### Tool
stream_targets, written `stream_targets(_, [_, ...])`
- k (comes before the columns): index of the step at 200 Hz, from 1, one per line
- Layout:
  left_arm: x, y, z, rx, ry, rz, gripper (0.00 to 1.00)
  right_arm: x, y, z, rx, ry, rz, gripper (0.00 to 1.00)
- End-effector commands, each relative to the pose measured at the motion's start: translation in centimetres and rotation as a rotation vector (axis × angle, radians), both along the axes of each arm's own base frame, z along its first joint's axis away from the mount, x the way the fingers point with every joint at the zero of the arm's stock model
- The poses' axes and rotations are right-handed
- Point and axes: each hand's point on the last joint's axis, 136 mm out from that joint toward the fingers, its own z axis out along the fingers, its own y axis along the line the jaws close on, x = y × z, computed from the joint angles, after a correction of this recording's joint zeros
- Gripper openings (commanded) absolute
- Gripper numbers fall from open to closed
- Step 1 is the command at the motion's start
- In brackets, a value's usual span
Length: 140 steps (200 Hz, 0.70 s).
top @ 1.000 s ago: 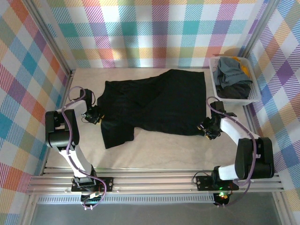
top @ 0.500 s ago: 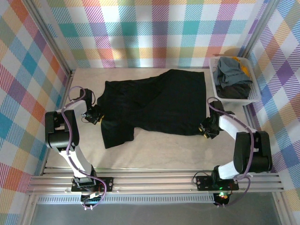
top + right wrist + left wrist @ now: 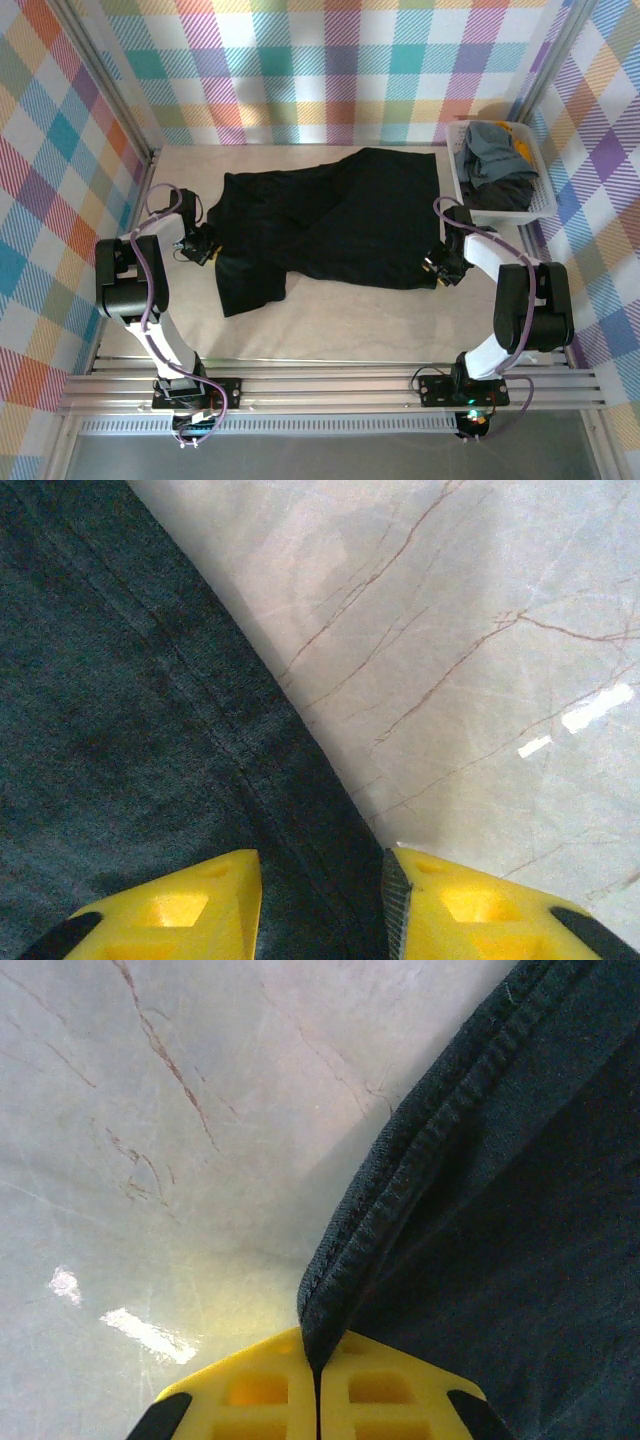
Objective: Fold and stack the t-shirts
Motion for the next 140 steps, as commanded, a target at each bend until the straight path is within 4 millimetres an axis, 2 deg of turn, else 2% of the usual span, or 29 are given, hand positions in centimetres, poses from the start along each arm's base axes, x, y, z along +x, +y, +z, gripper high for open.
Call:
stream_targets(1, [-0.3, -0.4, 1.2, 0.001, -0.005, -0.027, 0.07, -0.5, -0.5, 0.0, -0.01, -0.006, 0.013, 0.33])
stream_targets(16, [-0.3, -0.4, 1.3, 0.002, -0.003, -0.028, 0.07, -0.9, -0.5, 0.0, -0.004, 0.015, 0.014, 0.34])
stream_targets(44, [-0.4, -0.4, 1.4, 0.005, -0.004, -0.029, 0.06, -2.0, -0.9, 0.5, -0.016, 0.016, 0.005, 0.46])
stream_targets(61, [-0.3, -0.5, 1.5, 0.002, -0.007, -0.029, 0.06, -1.9, -0.5, 0.4, 0.023, -0.014, 0.004, 0.47])
stream_targets(95, [-0.4, -0.5, 1.4, 0.0, -0.007, -0.03, 0.05, -1.3, 0.5, -0.2, 0.11, -0.017, -0.032, 0.33])
stream_targets(140, [-0.4, -0.5, 1.5, 0.0, -0.008, -0.031, 0.04, -0.8, -0.5, 0.0, 0.081, -0.025, -0.051, 0.14])
